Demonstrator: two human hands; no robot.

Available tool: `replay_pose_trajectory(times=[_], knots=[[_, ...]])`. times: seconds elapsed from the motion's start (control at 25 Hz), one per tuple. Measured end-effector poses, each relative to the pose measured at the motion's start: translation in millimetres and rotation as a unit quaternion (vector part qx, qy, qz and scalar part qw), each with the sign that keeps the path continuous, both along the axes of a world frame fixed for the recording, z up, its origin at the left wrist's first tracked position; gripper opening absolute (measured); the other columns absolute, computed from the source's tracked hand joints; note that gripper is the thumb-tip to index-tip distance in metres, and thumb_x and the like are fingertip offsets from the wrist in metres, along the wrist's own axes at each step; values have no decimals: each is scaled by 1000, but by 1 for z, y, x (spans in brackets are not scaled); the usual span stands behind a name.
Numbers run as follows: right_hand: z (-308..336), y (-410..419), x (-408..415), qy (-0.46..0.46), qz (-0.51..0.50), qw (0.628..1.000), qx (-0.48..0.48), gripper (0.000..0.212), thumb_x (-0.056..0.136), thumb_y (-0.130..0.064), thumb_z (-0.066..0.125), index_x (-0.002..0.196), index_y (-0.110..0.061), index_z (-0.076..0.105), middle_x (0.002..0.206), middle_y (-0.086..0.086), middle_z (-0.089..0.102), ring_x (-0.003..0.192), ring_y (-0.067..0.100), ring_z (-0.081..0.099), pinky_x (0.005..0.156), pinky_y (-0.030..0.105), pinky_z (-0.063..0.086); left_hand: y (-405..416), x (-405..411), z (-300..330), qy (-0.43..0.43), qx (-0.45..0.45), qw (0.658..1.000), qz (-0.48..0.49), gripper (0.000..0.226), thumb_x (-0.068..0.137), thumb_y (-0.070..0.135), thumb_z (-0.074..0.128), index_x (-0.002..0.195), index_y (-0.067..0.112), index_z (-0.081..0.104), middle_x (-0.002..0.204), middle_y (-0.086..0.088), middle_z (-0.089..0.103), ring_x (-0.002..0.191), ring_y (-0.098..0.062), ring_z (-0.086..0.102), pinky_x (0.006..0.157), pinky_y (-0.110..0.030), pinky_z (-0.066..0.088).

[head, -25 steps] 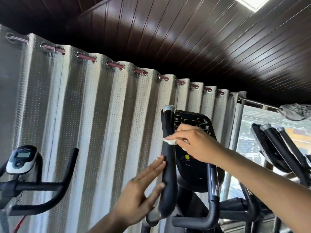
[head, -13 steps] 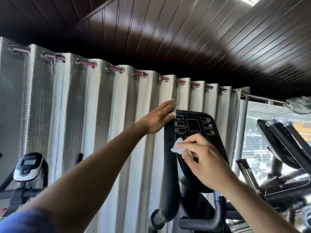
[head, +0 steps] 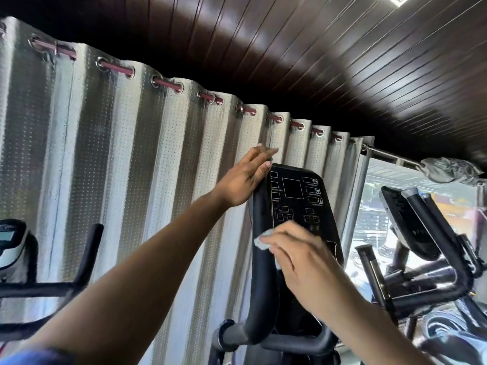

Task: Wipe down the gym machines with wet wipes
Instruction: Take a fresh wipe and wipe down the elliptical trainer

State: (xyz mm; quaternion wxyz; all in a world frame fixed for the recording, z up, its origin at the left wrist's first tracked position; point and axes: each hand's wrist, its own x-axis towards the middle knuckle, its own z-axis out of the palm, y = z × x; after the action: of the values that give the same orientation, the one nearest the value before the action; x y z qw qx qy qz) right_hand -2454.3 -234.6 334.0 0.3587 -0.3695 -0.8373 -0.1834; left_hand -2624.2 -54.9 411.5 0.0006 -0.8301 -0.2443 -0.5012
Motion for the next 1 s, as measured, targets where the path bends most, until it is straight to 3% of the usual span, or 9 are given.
replay_pose_trajectory(times=[0.16, 0.28, 0.44, 0.56, 0.68, 0.76, 0.84, 0.92, 1.0], knots=[[10, -20, 9, -42, 12, 997, -69, 23, 98, -16, 65, 118, -22, 74, 106, -17, 61, 96, -1, 61, 92, 9, 45, -1, 4, -2, -16, -5, 1000, -17, 51, 113, 39, 32, 161, 23, 33, 160, 1, 32, 157, -14, 15, 128, -42, 20], [57, 19, -1, -20, -12, 999, 38, 18, 98, -13, 65, 112, -17, 76, 98, -2, 60, 84, 6, 56, 76, 16, 41, 2, 3, -1, -13, -4, 1000, -20, 51, 112, 39, 32, 160, 22, 34, 159, 0, 33, 157, -16, 17, 127, -43, 22], [59, 50, -32, -118, -81, 990, 18, 14, 99, -6, 61, 100, -9, 74, 102, 6, 56, 97, 26, 56, 91, 36, 45, -1, 2, 0, -20, -5, 1000, -22, 48, 113, 33, 35, 159, 19, 38, 150, 9, 37, 155, -11, 20, 122, -31, 24], [17, 17, -24, -146, -69, 987, 15, 17, 97, -4, 63, 105, -17, 71, 100, -4, 51, 97, 17, 51, 91, 30, 48, -6, 2, 1, -17, -19, 1000, -17, 50, 112, 35, 34, 160, 19, 35, 151, 12, 33, 156, -12, 15, 124, -33, 21], [-25, -22, -13, -124, -33, 991, -39, 24, 97, -6, 67, 116, -21, 69, 104, -12, 49, 100, 7, 51, 92, 22, 50, -12, 5, 2, -9, -38, 999, 1, 53, 113, 37, 32, 162, 19, 29, 168, 3, 23, 159, -15, 3, 128, -39, 12], [-32, -37, -4, -96, -3, 990, -99, 21, 100, -17, 65, 120, -22, 71, 106, -15, 54, 97, 3, 57, 92, 15, 49, -18, 7, 2, 5, -51, 998, 19, 54, 113, 36, 30, 164, 20, 22, 172, 1, 13, 158, -15, -5, 127, -35, 6], [-11, -34, 4, -32, 34, 991, -124, 19, 100, -25, 63, 114, -25, 75, 100, -20, 57, 89, 0, 61, 82, 11, 48, -22, 6, 2, 21, -56, 998, 37, 55, 114, 36, 29, 165, 22, 17, 173, 2, 8, 157, -11, -6, 123, -29, 4], [20, -12, 11, 50, 49, 997, -42, 14, 99, -20, 67, 106, -22, 78, 93, -21, 59, 83, -2, 61, 73, 11, 44, -29, 5, 4, 30, -57, 997, 48, 55, 114, 35, 30, 165, 21, 17, 173, 2, 9, 152, -3, -1, 119, -22, 5], [42, 21, 9, 112, 37, 993, 21, 12, 98, -16, 68, 106, -14, 77, 92, -15, 63, 83, 0, 61, 75, 20, 50, -34, 5, 6, 30, -58, 997, 49, 54, 114, 33, 31, 165, 19, 19, 172, 0, 12, 148, 0, 4, 118, -19, 7]])
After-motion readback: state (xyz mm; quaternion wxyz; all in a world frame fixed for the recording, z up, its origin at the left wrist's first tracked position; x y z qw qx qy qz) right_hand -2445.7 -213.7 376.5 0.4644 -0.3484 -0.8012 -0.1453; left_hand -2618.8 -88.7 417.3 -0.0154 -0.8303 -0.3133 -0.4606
